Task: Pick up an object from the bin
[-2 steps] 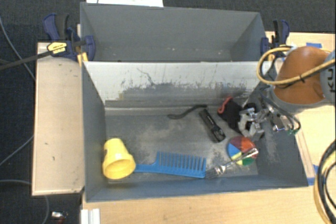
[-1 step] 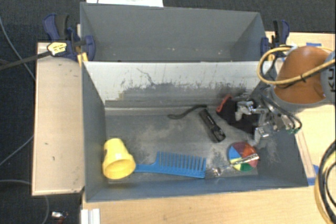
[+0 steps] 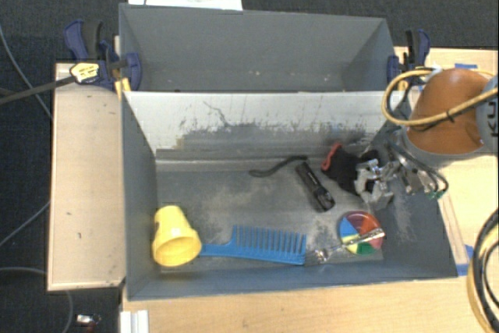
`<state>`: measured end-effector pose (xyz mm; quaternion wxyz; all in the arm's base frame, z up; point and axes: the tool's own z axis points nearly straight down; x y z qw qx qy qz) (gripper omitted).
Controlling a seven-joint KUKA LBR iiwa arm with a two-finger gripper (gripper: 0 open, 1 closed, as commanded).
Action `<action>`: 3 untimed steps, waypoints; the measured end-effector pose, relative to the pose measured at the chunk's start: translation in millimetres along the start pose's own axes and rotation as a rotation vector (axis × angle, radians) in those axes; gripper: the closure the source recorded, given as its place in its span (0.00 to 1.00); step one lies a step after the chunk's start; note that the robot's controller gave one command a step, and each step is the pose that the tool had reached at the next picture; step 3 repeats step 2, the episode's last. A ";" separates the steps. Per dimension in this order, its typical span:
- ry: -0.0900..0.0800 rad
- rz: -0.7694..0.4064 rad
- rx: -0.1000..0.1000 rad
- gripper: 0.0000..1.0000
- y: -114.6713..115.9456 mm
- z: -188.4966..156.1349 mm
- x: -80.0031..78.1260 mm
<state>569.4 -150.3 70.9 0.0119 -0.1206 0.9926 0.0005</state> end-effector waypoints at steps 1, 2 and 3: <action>0.000 0.000 0.000 1.00 0.0 0.0 0.0; 0.000 0.038 -0.001 1.00 2.0 -0.1 4.0; 0.000 0.038 -0.001 1.00 2.0 -0.1 4.0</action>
Offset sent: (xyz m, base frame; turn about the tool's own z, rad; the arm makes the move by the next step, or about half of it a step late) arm -0.0113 0.0027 -0.0009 0.0942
